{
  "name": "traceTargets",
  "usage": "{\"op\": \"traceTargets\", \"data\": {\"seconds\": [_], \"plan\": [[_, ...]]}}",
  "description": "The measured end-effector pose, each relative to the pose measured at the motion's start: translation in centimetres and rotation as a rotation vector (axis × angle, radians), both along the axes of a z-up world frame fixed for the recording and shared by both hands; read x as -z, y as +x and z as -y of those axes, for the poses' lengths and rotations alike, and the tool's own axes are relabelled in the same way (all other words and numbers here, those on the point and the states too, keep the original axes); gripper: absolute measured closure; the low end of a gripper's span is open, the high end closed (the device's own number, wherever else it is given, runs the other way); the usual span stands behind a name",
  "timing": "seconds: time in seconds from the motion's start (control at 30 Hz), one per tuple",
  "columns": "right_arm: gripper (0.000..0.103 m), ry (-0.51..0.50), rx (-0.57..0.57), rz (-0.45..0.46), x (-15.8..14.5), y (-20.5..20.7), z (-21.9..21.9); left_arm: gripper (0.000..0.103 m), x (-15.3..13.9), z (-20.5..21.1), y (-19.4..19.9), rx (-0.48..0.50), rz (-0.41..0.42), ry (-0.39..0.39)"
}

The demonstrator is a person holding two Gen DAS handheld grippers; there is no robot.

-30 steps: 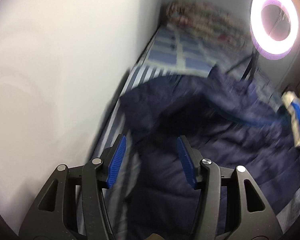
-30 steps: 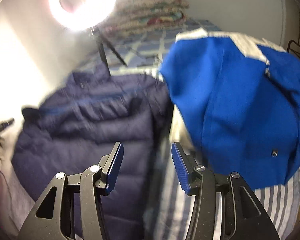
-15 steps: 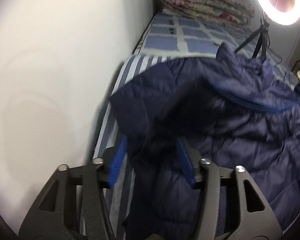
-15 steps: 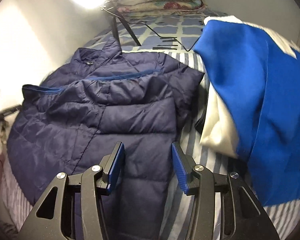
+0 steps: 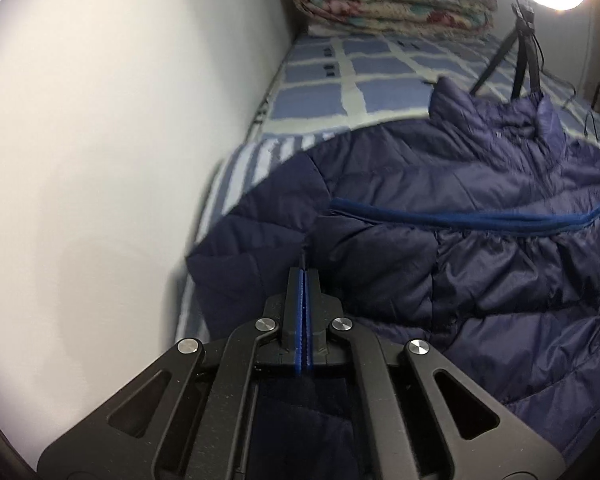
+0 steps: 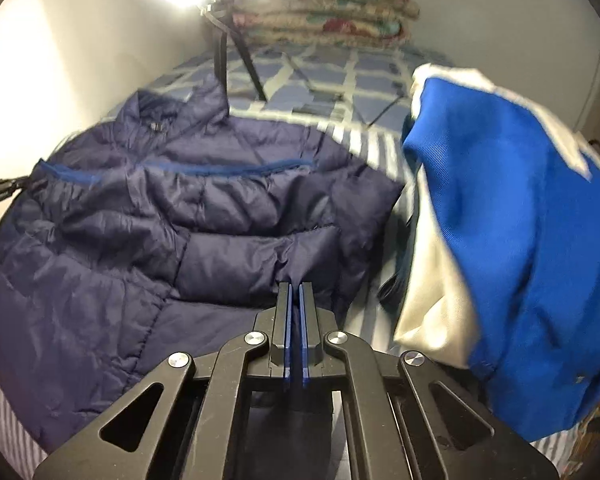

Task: Fold large clothes
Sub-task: 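Lay the hem near the collar and press the fold flat with both grippers, then open both grippers and lift them away from the jacket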

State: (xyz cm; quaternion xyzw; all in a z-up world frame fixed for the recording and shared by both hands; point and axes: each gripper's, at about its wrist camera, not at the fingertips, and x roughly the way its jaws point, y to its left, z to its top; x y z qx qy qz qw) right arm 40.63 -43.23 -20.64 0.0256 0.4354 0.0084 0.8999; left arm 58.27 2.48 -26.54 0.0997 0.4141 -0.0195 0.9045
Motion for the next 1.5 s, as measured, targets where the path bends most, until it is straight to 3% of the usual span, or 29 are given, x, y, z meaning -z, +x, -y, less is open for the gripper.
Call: {"op": "traceTargets", "data": {"seconds": [0.1, 0.3, 0.5, 0.8, 0.97, 1.03, 1.07, 1.13, 1.17, 1.27, 1.33, 1.4, 1.5], "plan": [[0.102, -0.05, 0.01, 0.072, -1.8, -0.5, -0.2, 0.103, -1.8, -0.5, 0.5, -0.028, 0.057, -0.007], [0.102, -0.187, 0.047, 0.19, -4.9, 0.7, -1.1, 0.103, -5.4, 0.9, 3.1, -0.041, 0.17, 0.065], [0.102, -0.193, 0.151, 0.205, -5.0, 5.1, 0.2, 0.103, -7.1, 3.3, 8.4, -0.08, 0.237, 0.1], [0.102, -0.339, 0.179, 0.138, -0.1, 10.0, 0.2, 0.103, -1.0, 6.2, 14.0, -0.127, 0.205, 0.164], [0.103, -0.39, 0.163, 0.102, 2.1, 10.8, 0.2, 0.103, 2.1, 5.8, 15.6, -0.155, 0.12, 0.157], [0.103, -0.398, 0.173, 0.087, 2.7, 10.9, 0.4, 0.096, 2.4, 5.5, 16.0, -0.164, 0.081, 0.154], [0.103, -0.393, 0.175, 0.079, 2.9, 11.0, 0.5, 0.092, 2.0, 5.2, 16.0, -0.172, 0.081, 0.143], [0.103, -0.391, 0.173, 0.067, 3.0, 11.3, 0.6, 0.061, 0.9, 4.7, 15.6, -0.186, 0.097, 0.122], [0.103, -0.394, 0.17, 0.063, 2.9, 11.3, 0.6, 0.057, 0.1, 4.4, 15.2, -0.193, 0.11, 0.103], [0.101, -0.351, 0.157, 0.06, 2.0, 10.9, 0.6, 0.055, -2.5, 4.0, 13.6, -0.139, 0.099, -0.036], [0.093, -0.319, 0.158, 0.077, 1.2, 10.2, 0.5, 0.055, -3.7, 4.6, 11.9, -0.047, 0.057, -0.152], [0.087, -0.279, 0.156, 0.112, -0.3, 9.1, 0.2, 0.055, -4.5, 6.2, 9.6, 0.043, 0.021, -0.201], [0.087, -0.191, 0.094, 0.171, -2.4, 7.8, -1.1, 0.055, -4.9, 9.3, 5.7, 0.198, -0.048, -0.298]]}}
